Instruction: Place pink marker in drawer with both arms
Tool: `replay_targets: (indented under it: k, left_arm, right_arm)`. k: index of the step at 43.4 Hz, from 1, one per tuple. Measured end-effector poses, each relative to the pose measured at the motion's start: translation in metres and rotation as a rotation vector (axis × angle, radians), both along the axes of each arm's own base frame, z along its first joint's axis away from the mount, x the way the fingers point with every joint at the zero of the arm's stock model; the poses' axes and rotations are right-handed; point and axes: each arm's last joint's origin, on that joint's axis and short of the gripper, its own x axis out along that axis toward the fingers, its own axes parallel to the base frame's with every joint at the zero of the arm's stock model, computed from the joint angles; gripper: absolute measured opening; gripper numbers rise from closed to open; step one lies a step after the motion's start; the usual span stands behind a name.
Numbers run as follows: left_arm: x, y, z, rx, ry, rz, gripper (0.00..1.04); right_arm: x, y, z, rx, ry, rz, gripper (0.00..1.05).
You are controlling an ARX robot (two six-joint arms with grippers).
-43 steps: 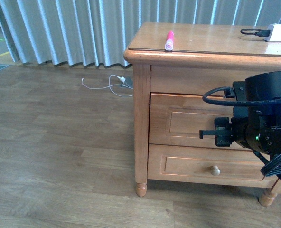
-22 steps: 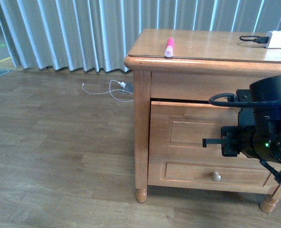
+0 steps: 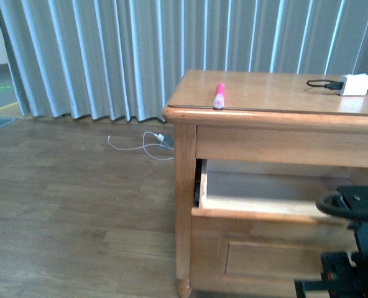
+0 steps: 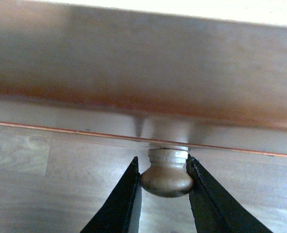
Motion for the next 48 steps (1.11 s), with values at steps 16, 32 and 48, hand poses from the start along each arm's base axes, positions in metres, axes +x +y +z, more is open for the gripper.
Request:
replay_targets:
  k: [16,32,48]
  left_arm:
    - [0.0,0.0,0.0,0.0,0.0,0.0,0.99]
    - [0.0,0.0,0.0,0.0,0.0,0.0,0.99]
    - [0.0,0.0,0.0,0.0,0.0,0.0,0.99]
  right_arm:
    - [-0.073,-0.012,0.054,0.121,-0.075,0.094,0.67]
    - [-0.177,-0.072,0.098,0.225,-0.338,-0.06,0.96]
    - [-0.184,-0.094,0.087,0.165,-0.592,-0.17,0.87]
